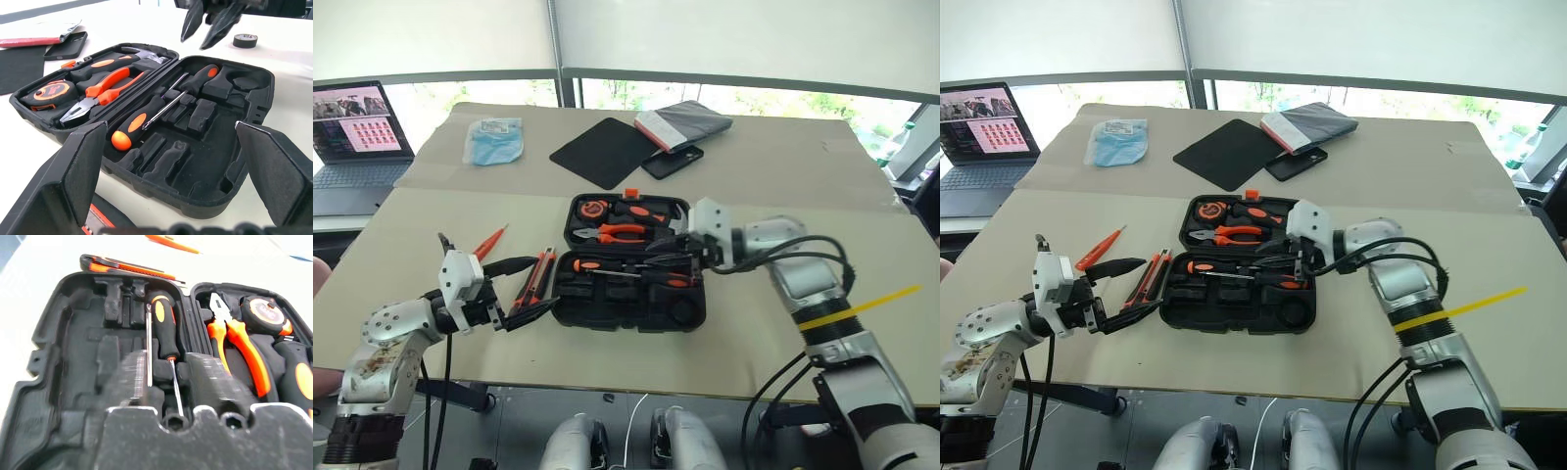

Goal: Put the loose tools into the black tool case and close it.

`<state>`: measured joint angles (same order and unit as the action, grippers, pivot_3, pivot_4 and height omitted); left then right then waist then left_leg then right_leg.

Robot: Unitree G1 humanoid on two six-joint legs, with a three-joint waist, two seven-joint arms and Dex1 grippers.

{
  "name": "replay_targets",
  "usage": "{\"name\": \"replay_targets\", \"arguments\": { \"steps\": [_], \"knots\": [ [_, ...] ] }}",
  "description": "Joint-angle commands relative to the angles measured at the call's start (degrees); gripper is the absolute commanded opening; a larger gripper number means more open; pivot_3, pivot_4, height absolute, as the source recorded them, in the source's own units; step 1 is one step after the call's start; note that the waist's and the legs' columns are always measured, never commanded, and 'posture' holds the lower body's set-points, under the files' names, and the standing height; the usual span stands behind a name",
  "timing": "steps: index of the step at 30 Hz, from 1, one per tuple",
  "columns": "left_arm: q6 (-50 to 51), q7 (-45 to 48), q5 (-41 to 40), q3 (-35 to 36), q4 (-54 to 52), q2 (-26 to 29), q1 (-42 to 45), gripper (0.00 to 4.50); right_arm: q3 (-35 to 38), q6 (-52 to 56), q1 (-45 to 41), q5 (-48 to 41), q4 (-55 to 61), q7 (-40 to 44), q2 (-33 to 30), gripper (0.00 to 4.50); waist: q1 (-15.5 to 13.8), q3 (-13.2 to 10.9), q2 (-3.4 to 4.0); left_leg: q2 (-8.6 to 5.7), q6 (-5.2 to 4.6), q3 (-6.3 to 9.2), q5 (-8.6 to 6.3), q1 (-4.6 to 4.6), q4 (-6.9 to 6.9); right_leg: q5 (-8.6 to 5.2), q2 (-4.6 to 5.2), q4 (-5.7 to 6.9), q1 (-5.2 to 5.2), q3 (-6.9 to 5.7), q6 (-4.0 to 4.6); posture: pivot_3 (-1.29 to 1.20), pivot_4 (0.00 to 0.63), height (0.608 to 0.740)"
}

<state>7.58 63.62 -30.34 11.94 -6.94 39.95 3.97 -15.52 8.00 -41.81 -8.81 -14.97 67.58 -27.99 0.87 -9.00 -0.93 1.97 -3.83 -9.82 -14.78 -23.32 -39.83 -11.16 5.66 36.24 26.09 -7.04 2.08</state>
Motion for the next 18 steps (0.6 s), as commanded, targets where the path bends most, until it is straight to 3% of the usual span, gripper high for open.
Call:
{"name": "replay_targets", "arguments": {
  "steps": [1, 14, 18],
  "knots": [
    [-0.4, -0.3, 0.3, -0.1, -1.7, 0.2, 0.3, 4.50, -1.7, -1.3, 0.9, 2.6, -2.2, -1.4, 1.6, 0.06, 0.0, 0.0, 0.00, 0.00, 0.00, 0.00, 0.00, 0.00, 0.00, 0.00, -0.01, 0.00, 0.00, 0.00, 0.00, 0.00, 0.150, 0.740],
    [0.7, -3.4, -0.4, 2.2, -5.5, -0.5, -3.6, 4.50, -4.8, 4.2, 2.9, 6.5, -6.4, -3.7, 4.4, 0.06, 0.1, 0.0, 0.03, 0.01, 0.34, -0.02, -0.16, 0.19, 0.01, -0.04, -0.01, 0.04, -0.13, 0.05, -0.06, 0.00, 0.150, 0.740],
    [0.5, -4.7, -1.2, 5.3, -5.4, -1.0, -6.6, 4.50, 2.0, -0.4, 4.1, -1.3, -1.2, -3.4, 6.6, 0.06, 0.2, 0.0, 0.03, 0.03, 0.45, -0.01, -0.22, 0.27, 0.02, -0.09, 0.01, 0.04, -0.19, 0.07, -0.14, 0.00, 0.150, 0.740]
  ]
}}
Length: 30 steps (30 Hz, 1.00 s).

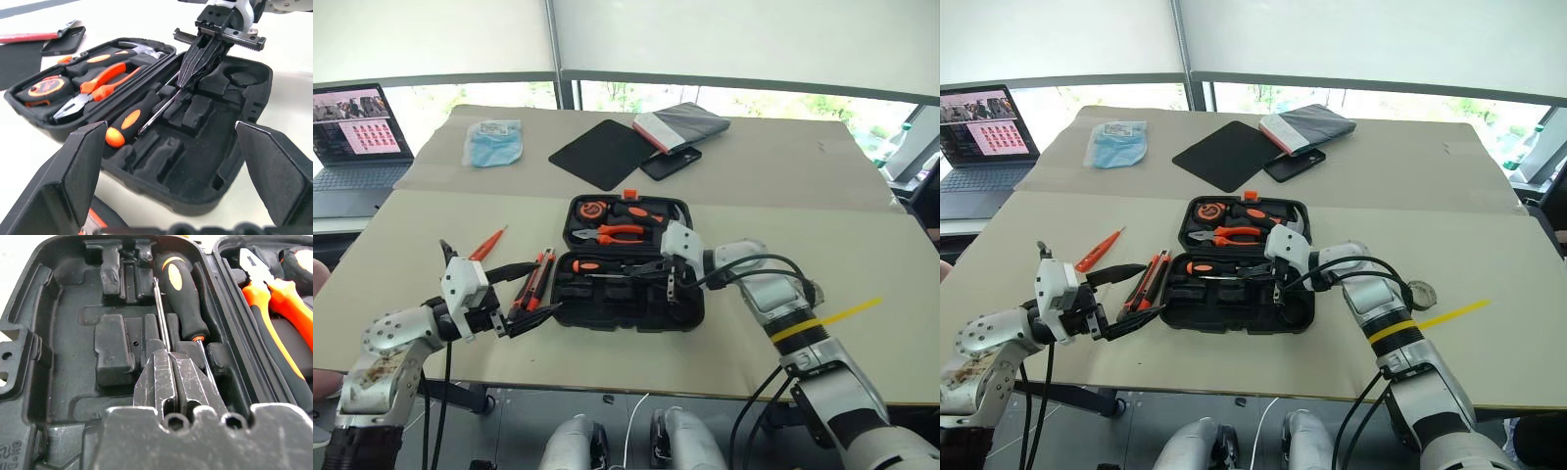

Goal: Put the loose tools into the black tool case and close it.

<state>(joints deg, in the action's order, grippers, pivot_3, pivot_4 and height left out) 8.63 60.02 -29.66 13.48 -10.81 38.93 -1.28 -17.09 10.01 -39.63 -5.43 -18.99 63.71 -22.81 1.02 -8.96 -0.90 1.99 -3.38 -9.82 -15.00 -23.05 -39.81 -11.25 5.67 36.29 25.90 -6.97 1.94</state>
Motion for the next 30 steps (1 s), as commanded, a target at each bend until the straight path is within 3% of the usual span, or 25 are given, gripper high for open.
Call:
{"name": "replay_targets", "arguments": {
  "steps": [1, 3, 4, 7, 10, 16, 19, 21, 26, 30],
  "knots": [
    [-0.4, -1.6, -2.3, 5.4, -1.2, 0.0, -2.4, 4.50, 6.3, -3.1, 2.5, -7.9, 5.1, 1.0, 1.8, 0.06, 0.0, 0.0, 0.00, 0.00, 0.01, 0.00, 0.00, -0.02, 0.00, 0.00, 0.00, 0.00, 0.02, -0.01, 0.00, 0.00, 0.150, 0.740],
    [-0.4, -2.6, -3.0, 8.7, 0.1, 0.0, -4.4, 4.50, 9.6, -0.2, 4.0, -12.2, 9.8, 2.2, 0.6, 0.06, 0.0, 0.0, 0.03, 0.02, 0.03, 0.01, 0.01, -0.16, 0.02, 0.01, -0.01, 0.00, 0.17, 0.00, 0.01, 0.00, 0.150, 0.740],
    [-0.1, -3.1, -3.4, 10.3, 0.7, -0.1, -5.6, 4.50, 10.6, -1.0, 5.1, -12.9, 11.8, 2.4, -0.2, 0.59, 0.0, 0.0, 0.04, 0.02, 0.03, 0.01, 0.02, -0.23, 0.04, 0.06, -0.01, 0.00, 0.25, 0.02, 0.11, 0.00, 0.150, 0.740],
    [-2.8, -6.2, -2.3, 18.0, 5.9, -1.4, -10.8, 4.50, 15.0, -0.3, 11.5, -15.8, 20.8, 1.4, -4.2, 1.59, -0.2, 0.0, 0.05, 0.02, -0.08, 0.02, 0.05, -0.23, 0.04, 0.09, 0.02, -0.07, 0.21, -0.02, 0.14, 0.00, 0.150, 0.740],
    [-5.9, -10.1, -1.2, 25.1, 12.9, -3.3, -14.7, 4.50, 20.5, -2.7, 19.7, -19.1, 28.9, -2.1, -4.3, 2.58, -0.3, 0.0, 0.02, 0.02, -0.05, 0.05, -0.05, -0.22, 0.10, -0.06, 0.06, -0.17, 0.19, -0.04, -0.10, 0.00, 0.150, 0.740],
    [-7.3, -13.9, -0.9, 29.2, 17.8, -4.8, -18.0, 4.50, 27.2, -7.8, 32.0, -21.9, 32.3, -4.7, -3.9, 4.47, -0.7, 0.0, 0.00, 0.00, -0.37, 0.06, -0.40, -0.20, 0.09, -0.07, 0.32, -0.18, 0.23, -0.14, -0.15, 0.00, 0.150, 0.740],
    [-4.2, -15.2, -1.9, 28.3, 16.4, -4.0, -17.2, 4.50, 29.7, -12.5, 37.1, -21.3, 30.7, -4.6, -4.0, 4.47, -1.2, 0.0, -0.09, -0.01, -0.52, 0.07, -0.50, -0.06, 0.08, -0.11, 0.40, -0.25, 0.24, -0.20, -0.10, 0.00, 0.150, 0.740],
    [0.7, -16.7, -2.0, 25.4, 15.4, -0.9, -11.9, 4.50, 29.0, -16.3, 38.1, -19.3, 30.5, -3.9, -4.3, 4.47, -1.7, 0.0, -0.08, -0.05, -0.55, 0.07, -0.52, -0.10, 0.08, -0.10, 0.44, -0.27, 0.26, -0.19, -0.11, 0.00, 0.150, 0.740],
    [11.3, -18.0, 0.0, 17.6, 18.5, 5.9, 1.4, 4.50, 26.9, -15.9, 34.2, -20.4, 31.4, -4.0, -5.2, 4.47, -1.6, 0.0, -0.10, -0.04, -0.38, 0.07, -0.41, -0.11, 0.07, -0.05, 0.40, -0.15, 0.16, -0.24, -0.16, 0.00, 0.150, 0.740],
    [15.4, -17.5, 4.9, 8.4, 28.0, 8.8, 15.9, 4.50, 24.6, -13.6, 29.9, -21.4, 32.2, -4.3, -5.7, 4.47, -0.9, 0.0, -0.10, -0.08, -0.01, -0.08, -0.15, -0.16, 0.11, -0.03, 0.31, -0.09, 0.17, -0.18, -0.15, 0.00, 0.150, 0.740]
  ]
}}
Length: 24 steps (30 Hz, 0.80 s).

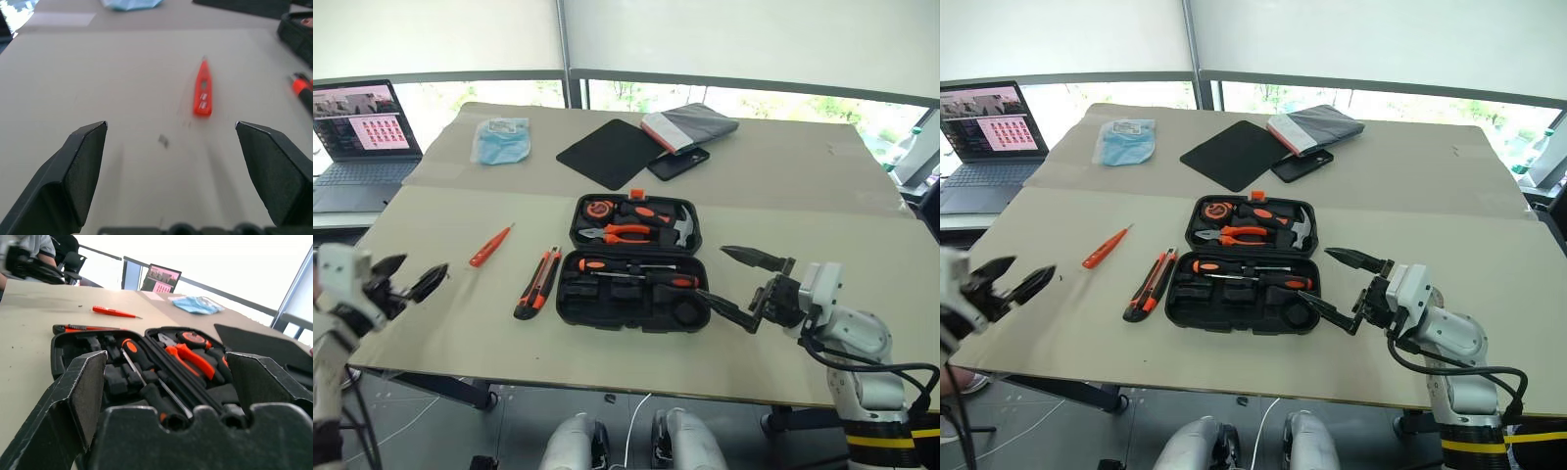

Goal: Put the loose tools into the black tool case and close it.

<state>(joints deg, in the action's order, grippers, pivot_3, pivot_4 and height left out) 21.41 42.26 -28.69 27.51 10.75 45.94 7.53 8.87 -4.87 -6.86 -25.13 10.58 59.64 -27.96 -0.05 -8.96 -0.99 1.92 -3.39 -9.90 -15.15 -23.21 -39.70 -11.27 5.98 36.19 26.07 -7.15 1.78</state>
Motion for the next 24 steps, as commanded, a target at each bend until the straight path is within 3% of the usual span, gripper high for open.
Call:
{"name": "replay_targets", "arguments": {
  "steps": [1, 5, 9, 12, 19, 21, 24],
  "knots": [
    [2.8, 0.5, 5.8, -8.2, 9.7, 2.1, 10.6, 4.50, -2.0, 1.8, -3.6, -1.8, 2.7, -0.4, -0.5, 4.47, 0.2, 0.0, -0.01, 0.01, 0.00, -0.01, 0.02, -0.02, 0.00, 0.00, -0.14, 0.02, 0.00, 0.01, 0.01, 0.00, 0.150, 0.740],
    [-0.2, 3.4, 13.1, -16.8, 21.9, 2.3, 21.1, 4.50, -4.0, 3.0, -4.7, -2.1, 3.6, -0.6, -0.5, 4.47, 0.3, 0.0, -0.02, 0.02, -0.17, -0.10, 0.20, -0.02, -0.01, 0.00, -0.67, 0.02, -0.01, -0.01, 0.02, 0.00, 0.150, 0.740],
    [-2.2, 3.9, 16.6, -20.6, 32.4, -0.5, 29.5, 4.50, -4.7, 4.8, -5.3, -3.3, 5.1, -0.9, -0.9, 4.47, 0.5, 0.0, -0.06, 0.02, -0.17, -0.16, 0.19, -0.07, -0.05, -0.01, -0.65, 0.01, 0.03, 0.04, 0.02, 0.00, 0.150, 0.740],
    [-5.7, 1.9, 19.9, -22.3, 40.8, -2.2, 33.7, 3.90, -5.2, 5.8, -5.4, -3.4, 6.5, -1.6, -0.9, 4.50, 0.5, 0.0, -0.07, 0.01, -0.18, -0.16, 0.19, -0.05, -0.10, -0.01, -0.62, 0.03, 0.02, 0.07, 0.01, 0.00, 0.150, 0.740],
    [-8.8, 6.2, 21.2, -22.7, 46.4, -3.4, 36.4, 1.27, -5.2, 6.1, -4.1, -3.2, 7.2, -2.3, -1.1, 4.50, 0.5, 0.0, -0.07, 0.02, -0.40, -0.15, 0.31, -0.02, -0.12, -0.01, -0.57, 0.08, 0.01, 0.09, 0.02, 0.00, 0.150, 0.740],
    [-14.7, 9.1, 19.1, -20.5, 45.7, -3.7, 36.2, 0.67, -5.0, 6.2, -3.5, -3.2, 7.8, -2.7, -1.2, 4.50, 0.5, 0.0, -0.07, 0.01, -0.42, -0.15, 0.31, -0.02, -0.12, -0.01, -0.56, 0.08, 0.01, 0.09, 0.02, 0.00, 0.150, 0.740],
    [-21.4, 14.2, 15.8, -17.8, 41.9, -4.2, 37.1, 0.49, -4.3, 6.8, -2.9, -3.8, 8.4, -3.0, -2.0, 4.50, 0.3, -0.1, -0.12, 0.02, -0.43, -0.15, 0.31, -0.08, -0.15, 0.00, -0.48, 0.08, 0.04, 0.08, 0.03, 0.00, 0.150, 0.740]
  ]
}}
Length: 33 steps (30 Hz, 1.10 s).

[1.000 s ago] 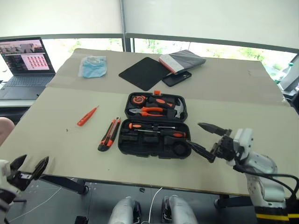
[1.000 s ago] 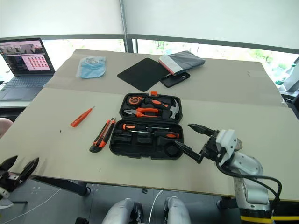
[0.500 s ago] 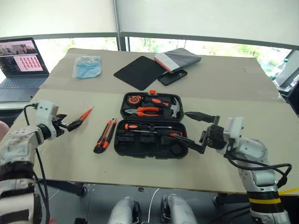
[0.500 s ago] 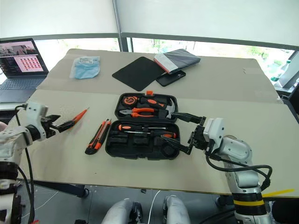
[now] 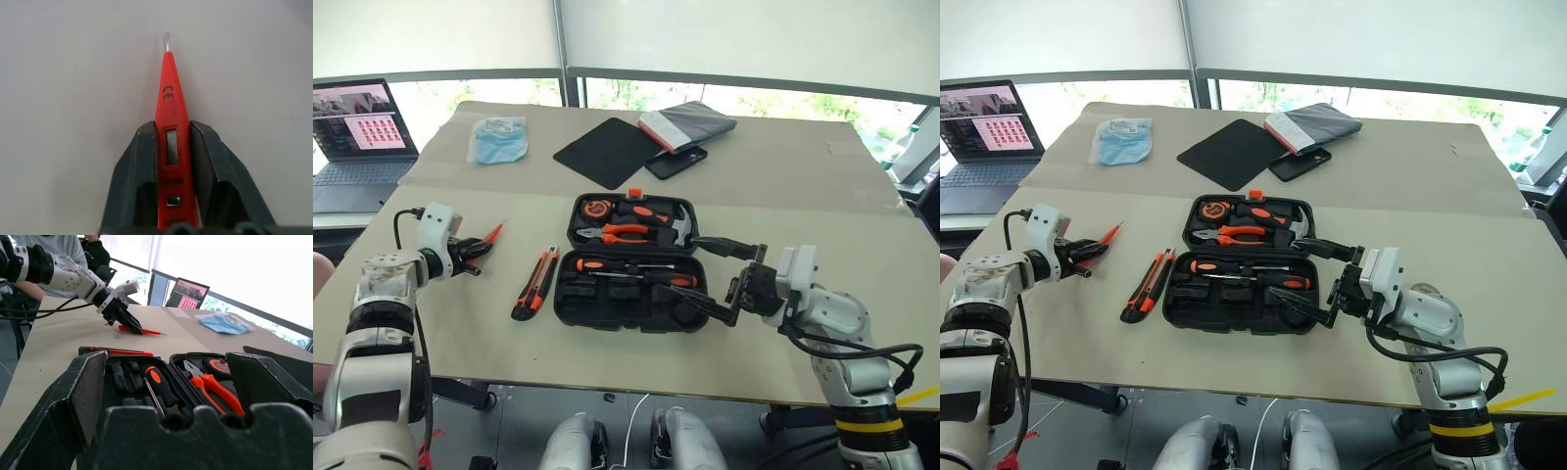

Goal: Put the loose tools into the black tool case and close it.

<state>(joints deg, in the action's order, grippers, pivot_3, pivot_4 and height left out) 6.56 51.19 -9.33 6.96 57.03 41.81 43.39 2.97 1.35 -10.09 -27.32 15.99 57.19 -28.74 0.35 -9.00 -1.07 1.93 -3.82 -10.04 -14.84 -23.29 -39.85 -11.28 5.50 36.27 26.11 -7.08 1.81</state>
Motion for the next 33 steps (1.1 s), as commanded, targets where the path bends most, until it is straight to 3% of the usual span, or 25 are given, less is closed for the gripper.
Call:
{"name": "replay_targets", "arguments": {
  "steps": [1, 6, 9, 11, 15, 20, 33],
  "knots": [
    [-7.1, 10.7, -5.3, 2.1, -9.7, -0.3, 1.2, 0.49, 2.2, 1.8, 1.0, -2.3, 3.5, -0.2, -2.3, 4.50, -0.2, -0.1, -0.15, 0.00, 0.00, 0.01, 0.00, -0.03, -0.01, 0.00, 0.07, -0.01, 0.01, 0.00, 0.00, 0.00, 0.150, 0.740],
    [-2.6, 23.4, -9.4, -1.6, -26.6, -0.4, -2.0, 0.49, 3.4, 4.1, 2.9, -3.5, 3.7, 1.4, -6.3, 4.50, -0.4, -0.2, -0.34, 0.00, -0.02, 0.04, -0.01, -0.14, -0.13, 0.19, 0.13, -0.03, 0.03, -0.01, 0.32, 0.00, 0.150, 0.740],
    [3.3, 31.5, -8.5, -12.3, -44.8, 0.5, -5.5, 0.49, 6.0, 6.5, 5.0, -4.1, 1.9, 4.0, -11.5, 4.50, -0.3, -0.2, -0.32, -0.02, -0.07, 0.04, -0.02, -0.05, -0.12, 0.09, 0.03, -0.03, -0.04, 0.03, 0.13, 0.00, 0.150, 0.740],
    [7.1, 32.7, -8.3, -16.1, -50.3, 0.3, -6.3, 0.49, 6.2, 7.2, 6.1, -4.7, 2.1, 4.6, -12.8, 4.50, -0.5, -0.2, -0.33, -0.02, -0.09, 0.03, -0.03, -0.03, -0.14, 0.00, -0.05, -0.01, -0.07, 0.05, -0.02, 0.00, 0.150, 0.740],
    [3.9, 29.0, -0.5, -22.9, -49.7, -2.6, -5.9, 0.49, 5.3, 7.6, 7.2, -4.5, 4.0, 3.9, -12.6, 4.50, -0.5, -0.2, -0.33, 0.02, -0.06, 0.06, 0.00, 0.04, -0.15, -0.03, -0.16, 0.05, -0.07, 0.09, -0.05, 0.00, 0.150, 0.740],
    [3.2, 23.0, 6.0, -25.4, -47.0, -4.7, -4.1, 0.49, 5.4, 8.3, 8.5, -4.7, 6.2, 2.4, -11.8, 4.50, -0.6, -0.2, -0.33, 0.12, -0.07, 0.13, 0.01, 0.02, -0.15, -0.03, -0.16, 0.06, -0.05, 0.11, -0.04, 0.00, 0.150, 0.740],
    [5.7, 23.3, 10.2, -28.0, -46.3, -3.4, -2.5, 0.49, 4.8, 8.1, 9.9, -4.1, 7.1, 1.2, -10.4, 4.50, -1.0, -0.2, -0.33, 0.04, -0.36, 0.13, -0.15, -0.07, -0.38, -0.01, -0.11, 0.02, -0.10, 0.10, -0.09, 0.00, 0.150, 0.740]
  ]
}}
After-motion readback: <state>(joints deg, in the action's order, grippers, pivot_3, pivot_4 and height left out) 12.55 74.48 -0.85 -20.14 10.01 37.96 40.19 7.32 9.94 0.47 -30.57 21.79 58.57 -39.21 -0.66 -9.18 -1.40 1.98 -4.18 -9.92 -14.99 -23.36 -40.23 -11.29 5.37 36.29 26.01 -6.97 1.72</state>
